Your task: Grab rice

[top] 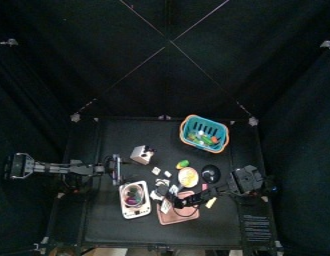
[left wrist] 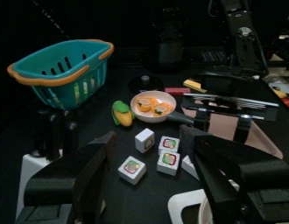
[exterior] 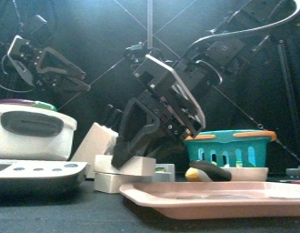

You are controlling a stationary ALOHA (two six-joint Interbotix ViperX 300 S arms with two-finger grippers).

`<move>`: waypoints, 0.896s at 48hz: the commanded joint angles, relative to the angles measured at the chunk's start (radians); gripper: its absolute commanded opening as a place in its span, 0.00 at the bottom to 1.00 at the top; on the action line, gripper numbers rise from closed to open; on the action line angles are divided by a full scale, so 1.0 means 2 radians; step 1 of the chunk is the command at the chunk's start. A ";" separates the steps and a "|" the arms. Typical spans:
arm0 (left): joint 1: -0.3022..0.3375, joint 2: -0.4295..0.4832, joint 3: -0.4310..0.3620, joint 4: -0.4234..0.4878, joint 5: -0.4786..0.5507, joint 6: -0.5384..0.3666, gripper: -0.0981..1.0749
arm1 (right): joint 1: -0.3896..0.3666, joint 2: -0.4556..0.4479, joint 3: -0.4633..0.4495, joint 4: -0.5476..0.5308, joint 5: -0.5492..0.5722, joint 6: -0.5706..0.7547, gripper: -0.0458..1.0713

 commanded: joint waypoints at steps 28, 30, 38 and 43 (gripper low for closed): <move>-0.001 0.000 -0.005 -0.001 -0.005 0.000 0.88 | -0.012 -0.048 -0.003 0.001 0.005 0.002 0.68; -0.001 0.000 -0.005 -0.001 -0.005 0.000 0.88 | -0.012 -0.049 -0.003 0.000 0.005 0.002 0.68; -0.001 0.001 -0.005 -0.001 -0.005 0.000 0.88 | -0.015 -0.050 -0.003 -0.003 0.005 0.002 0.68; -0.002 0.001 -0.005 -0.001 -0.005 -0.001 0.88 | -0.015 -0.051 -0.003 -0.004 0.005 0.002 0.68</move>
